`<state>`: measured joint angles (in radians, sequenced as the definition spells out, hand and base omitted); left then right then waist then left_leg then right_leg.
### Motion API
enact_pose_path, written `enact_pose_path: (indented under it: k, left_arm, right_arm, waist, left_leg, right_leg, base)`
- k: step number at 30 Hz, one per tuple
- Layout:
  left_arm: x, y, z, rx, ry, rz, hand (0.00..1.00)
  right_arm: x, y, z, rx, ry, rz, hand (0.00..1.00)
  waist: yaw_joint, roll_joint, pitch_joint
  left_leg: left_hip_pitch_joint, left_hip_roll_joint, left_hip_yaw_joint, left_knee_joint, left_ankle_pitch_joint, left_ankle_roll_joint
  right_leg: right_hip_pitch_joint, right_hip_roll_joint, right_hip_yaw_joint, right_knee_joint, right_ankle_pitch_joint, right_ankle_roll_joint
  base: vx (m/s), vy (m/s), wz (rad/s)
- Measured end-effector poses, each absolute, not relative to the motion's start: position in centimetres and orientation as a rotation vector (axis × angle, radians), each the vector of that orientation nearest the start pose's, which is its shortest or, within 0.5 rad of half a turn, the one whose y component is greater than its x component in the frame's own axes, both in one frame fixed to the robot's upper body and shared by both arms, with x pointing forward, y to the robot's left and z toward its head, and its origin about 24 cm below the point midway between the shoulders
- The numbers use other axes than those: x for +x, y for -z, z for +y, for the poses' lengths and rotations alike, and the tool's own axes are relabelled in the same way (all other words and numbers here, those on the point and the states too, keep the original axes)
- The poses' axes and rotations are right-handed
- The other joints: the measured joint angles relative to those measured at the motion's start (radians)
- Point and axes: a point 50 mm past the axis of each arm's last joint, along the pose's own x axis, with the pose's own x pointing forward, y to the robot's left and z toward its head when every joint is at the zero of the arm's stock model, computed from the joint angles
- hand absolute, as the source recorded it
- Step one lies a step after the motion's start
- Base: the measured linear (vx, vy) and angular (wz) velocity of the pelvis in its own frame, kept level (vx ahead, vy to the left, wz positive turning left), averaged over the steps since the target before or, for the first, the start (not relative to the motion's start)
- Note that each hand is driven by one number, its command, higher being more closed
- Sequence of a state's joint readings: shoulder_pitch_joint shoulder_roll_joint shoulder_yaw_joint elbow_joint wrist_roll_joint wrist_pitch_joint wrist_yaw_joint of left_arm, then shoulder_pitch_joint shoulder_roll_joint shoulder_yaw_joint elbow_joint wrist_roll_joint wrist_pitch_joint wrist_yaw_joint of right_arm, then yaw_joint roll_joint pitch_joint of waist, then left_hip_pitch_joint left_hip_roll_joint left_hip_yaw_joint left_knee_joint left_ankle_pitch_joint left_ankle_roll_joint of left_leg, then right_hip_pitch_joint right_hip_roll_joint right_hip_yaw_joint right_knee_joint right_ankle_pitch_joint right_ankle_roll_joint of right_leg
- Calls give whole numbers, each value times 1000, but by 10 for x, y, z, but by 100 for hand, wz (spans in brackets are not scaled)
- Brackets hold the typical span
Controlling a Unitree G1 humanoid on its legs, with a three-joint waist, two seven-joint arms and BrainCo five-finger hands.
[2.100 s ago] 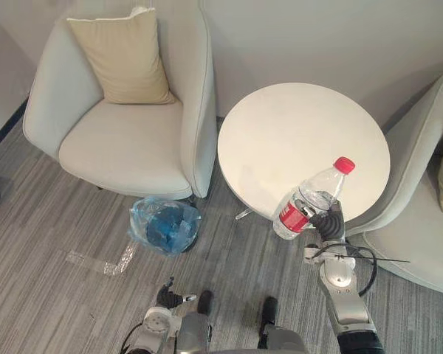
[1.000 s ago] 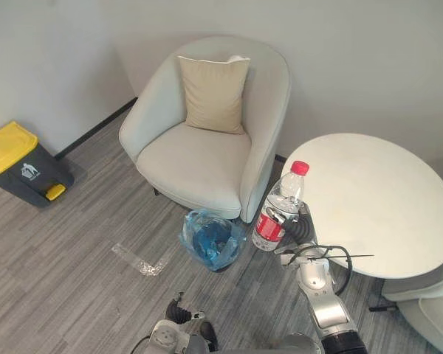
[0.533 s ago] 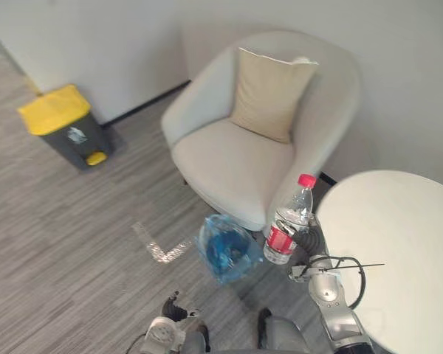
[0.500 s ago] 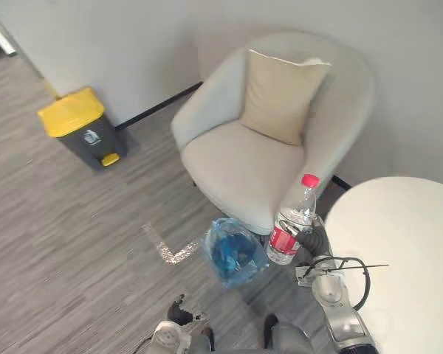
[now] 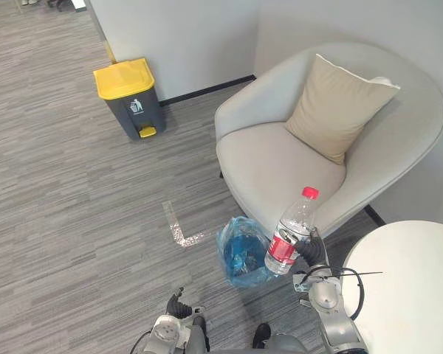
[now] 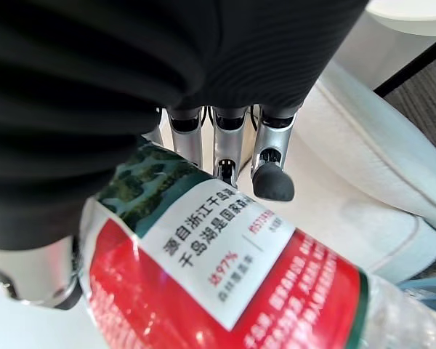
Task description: Gather rubbish on tea table into small bin, then transfer packed bag to large trash can.
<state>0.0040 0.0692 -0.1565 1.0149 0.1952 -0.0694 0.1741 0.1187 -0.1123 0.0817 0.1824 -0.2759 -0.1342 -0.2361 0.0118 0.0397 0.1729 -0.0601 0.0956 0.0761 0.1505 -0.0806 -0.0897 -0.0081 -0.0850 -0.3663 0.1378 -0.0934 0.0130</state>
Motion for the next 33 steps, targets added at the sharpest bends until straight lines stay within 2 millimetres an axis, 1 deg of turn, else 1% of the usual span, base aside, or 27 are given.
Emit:
enact_pose_path:
  k: [2,5,8,9,10,11,12,13,15,16,17,19,20,21,22,24,25,27,28,30,31,33]
  left_arm:
    - [139,148,162,393,57,910,0]
    - [142,146,168,405,47,901,0]
    - [154,141,175,421,29,870,0]
    - [164,137,175,421,18,842,0]
    - [170,134,176,422,5,824,0]
    - [180,130,177,414,-11,798,0]
    - [182,128,178,412,-15,792,0]
    - [190,124,180,410,-28,769,0]
    - [203,116,186,421,-62,728,0]
    - [208,112,189,408,-87,710,0]
    - [209,111,190,404,-95,704,0]
    - [221,103,190,386,-124,662,0]
    - [222,102,190,383,-127,654,0]
    - [228,97,189,375,-139,625,0]
    - [230,95,189,369,-148,613,0]
    - [245,81,187,340,-166,533,0]
    - [247,78,186,331,-169,520,0]
    - [260,63,182,294,-175,433,0]
    - [261,61,182,292,-176,422,0]
    - [271,47,179,275,-179,358,0]
    - [273,45,178,270,-180,349,0]
    - [282,31,175,256,-184,281,0]
  right_arm:
    - [219,14,-167,-407,101,129,100]
    - [221,24,-162,-467,48,161,100]
    - [233,28,-160,-551,-10,166,100]
    - [242,25,-162,-592,-23,156,100]
    - [247,22,-163,-613,-30,144,100]
    - [256,17,-164,-653,-37,122,100]
    - [259,15,-165,-664,-37,116,100]
    - [266,9,-165,-689,-36,90,100]
    - [276,-2,-161,-695,-28,49,100]
    - [282,-8,-157,-703,-30,24,100]
    - [283,-9,-157,-705,-28,15,100]
    - [292,-20,-154,-708,-13,-24,100]
    - [294,-22,-154,-709,-11,-31,100]
    - [300,-30,-152,-716,-6,-61,100]
    - [303,-34,-152,-720,-3,-76,100]
    - [318,-58,-154,-742,27,-156,100]
    - [320,-62,-155,-746,35,-168,100]
    - [333,-88,-161,-773,86,-241,100]
    - [335,-91,-161,-776,90,-251,100]
    - [347,-118,-160,-790,119,-334,100]
    - [349,-123,-160,-792,125,-348,100]
    - [357,-151,-163,-807,171,-432,100]
  waist:
    - [-1,-3,2]
    - [-2,-15,13]
    - [-2,-15,41]
    - [-3,-10,77]
    - [-1,-5,100]
    - [0,3,130]
    - [1,5,137]
    - [1,6,156]
    - [9,-3,185]
    - [14,-10,194]
    - [15,-11,196]
    - [25,-14,215]
    - [25,-15,218]
    - [26,-17,222]
    - [27,-17,223]
    - [39,-23,242]
    - [41,-24,246]
    - [51,-28,262]
    - [52,-28,266]
    - [61,-28,276]
    - [62,-28,278]
    - [74,-28,289]
  left_leg:
    - [1,0,16,-10,5,3]
    - [-26,0,38,-6,4,5]
    - [-127,1,51,70,0,10]
    - [-170,0,48,114,-5,16]
    - [-194,0,45,136,-7,19]
    - [-250,0,38,177,-16,22]
    - [-267,0,34,193,-19,22]
    - [-318,0,24,233,-28,24]
    - [-381,-2,20,281,-37,24]
    - [-415,-1,21,303,-42,28]
    - [-428,0,20,311,-44,28]
    - [-489,2,11,348,-47,30]
    - [-501,2,9,354,-48,31]
    - [-544,4,5,376,-51,30]
    - [-565,7,5,384,-51,30]
    - [-659,17,5,423,-50,33]
    - [-674,17,4,429,-49,34]
    - [-770,17,0,466,-42,44]
    - [-780,17,1,470,-40,46]
    - [-853,14,1,498,-39,48]
    - [-865,13,1,501,-38,49]
    - [-932,7,-4,518,-34,51]
  right_leg:
    - [-13,0,19,10,1,-1]
    - [-74,-5,54,55,-9,3]
    - [-183,-20,66,139,-14,-7]
    - [-226,-30,64,180,-20,-13]
    - [-248,-37,61,201,-24,-15]
    - [-297,-43,58,243,-33,-19]
    - [-312,-45,57,257,-37,-19]
    - [-359,-59,51,302,-50,-23]
    - [-427,-77,50,365,-76,-23]
    - [-462,-86,48,393,-82,-29]
    - [-475,-89,44,402,-85,-30]
    - [-530,-99,36,442,-95,-36]
    - [-539,-102,33,449,-98,-36]
    - [-575,-109,24,469,-105,-36]
    - [-591,-111,19,477,-106,-37]
    - [-671,-125,0,514,-112,-41]
    - [-684,-128,-2,523,-112,-40]
    - [-767,-150,-15,571,-119,-52]
    - [-777,-154,-15,577,-119,-52]
    - [-843,-168,-18,606,-122,-54]
    - [-854,-170,-18,609,-122,-54]
    - [-914,-181,-23,629,-122,-54]
  base:
    - [-127,7,-29]
    - [-116,9,-30]
    - [-126,4,-10]
    - [-142,-3,10]
    - [-168,-9,16]
    - [-135,-3,12]
    - [-146,-1,17]
    - [-121,5,17]
    - [-200,-11,12]
    - [-148,-23,1]
    - [-82,-24,4]
    - [-59,-27,11]
    - [-62,-26,17]
    - [-51,-20,17]
    - [-52,-18,23]
    - [-49,-7,23]
    - [-49,3,28]
    - [-35,13,29]
    - [-15,22,20]
    - [3,34,8]
    - [10,37,7]
    - [21,39,10]
